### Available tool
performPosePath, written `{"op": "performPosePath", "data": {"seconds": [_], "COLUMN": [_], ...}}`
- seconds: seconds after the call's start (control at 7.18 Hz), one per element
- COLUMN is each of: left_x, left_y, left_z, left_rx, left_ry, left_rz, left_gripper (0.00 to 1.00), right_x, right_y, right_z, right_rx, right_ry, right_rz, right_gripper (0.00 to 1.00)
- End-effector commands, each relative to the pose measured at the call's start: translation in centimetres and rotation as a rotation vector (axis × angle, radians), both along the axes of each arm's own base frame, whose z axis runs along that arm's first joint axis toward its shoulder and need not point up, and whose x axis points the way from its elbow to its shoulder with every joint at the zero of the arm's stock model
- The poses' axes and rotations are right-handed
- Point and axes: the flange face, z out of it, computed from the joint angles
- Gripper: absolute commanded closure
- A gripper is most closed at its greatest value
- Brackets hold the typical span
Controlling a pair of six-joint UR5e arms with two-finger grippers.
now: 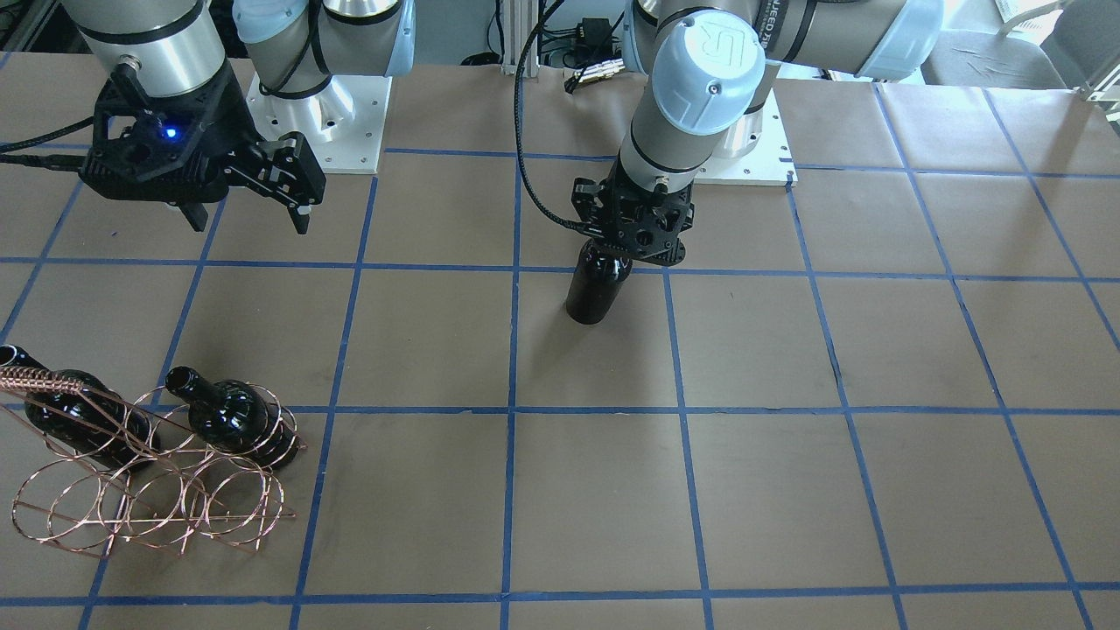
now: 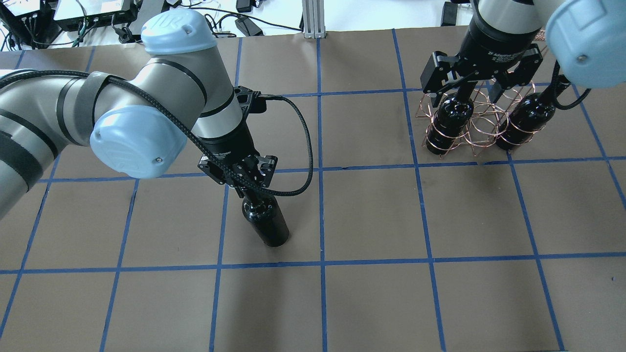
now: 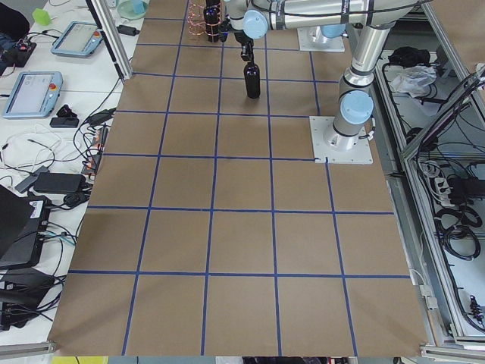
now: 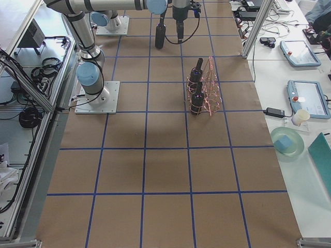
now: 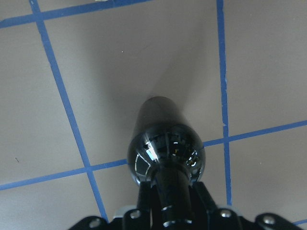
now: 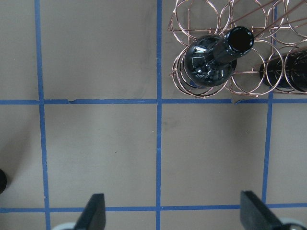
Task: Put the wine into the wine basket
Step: 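Open the left gripper and raise it away while the right arm moves toward the bottle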
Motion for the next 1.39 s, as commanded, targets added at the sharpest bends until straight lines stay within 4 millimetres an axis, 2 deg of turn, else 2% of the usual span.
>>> {"op": "performPosePath", "data": {"seconds": [0.0,0.14,0.28,0.42,0.56,0.84,0.98,1.11,1.25], "left_x": [-0.1,0.3,1.2,4.7,8.5,13.8,16.7,19.8,21.0], "left_y": [0.4,-0.4,-1.7,-3.8,-5.3,-7.5,-8.2,-8.5,-8.1], "left_z": [2.2,4.9,8.7,12.1,13.8,14.5,14.3,14.3,13.5], "left_rx": [-0.022,-0.06,-0.106,-0.158,-0.195,-0.27,-0.275,-0.271,-0.244], "left_ry": [0.004,0.002,0.005,-0.022,-0.039,-0.139,-0.165,-0.177,-0.182], "left_rz": [0.046,0.078,0.1,0.163,0.218,0.232,0.257,0.303,0.321], "left_gripper": [0.0,0.0,0.0,0.0,0.0,0.0,0.0,0.0,0.0], "right_x": [0.0,0.1,0.1,0.1,0.3,0.6,2.3,6.1,9.6], "right_y": [0.0,0.0,0.1,0.1,0.2,0.4,1.0,2.6,4.1], "right_z": [0.0,-0.1,0.0,0.1,0.3,0.3,0.4,0.8,0.8], "right_rx": [0.0,0.001,-0.002,-0.003,-0.006,-0.012,-0.015,-0.031,-0.037], "right_ry": [0.0,0.0,-0.002,-0.002,-0.013,-0.022,-0.024,-0.017,-0.024], "right_rz": [-0.001,0.0,-0.001,-0.002,-0.011,-0.064,-0.068,-0.069,-0.107], "right_gripper": [0.01,0.01,0.01,0.01,0.01,0.01,0.01,0.02,0.01]}}
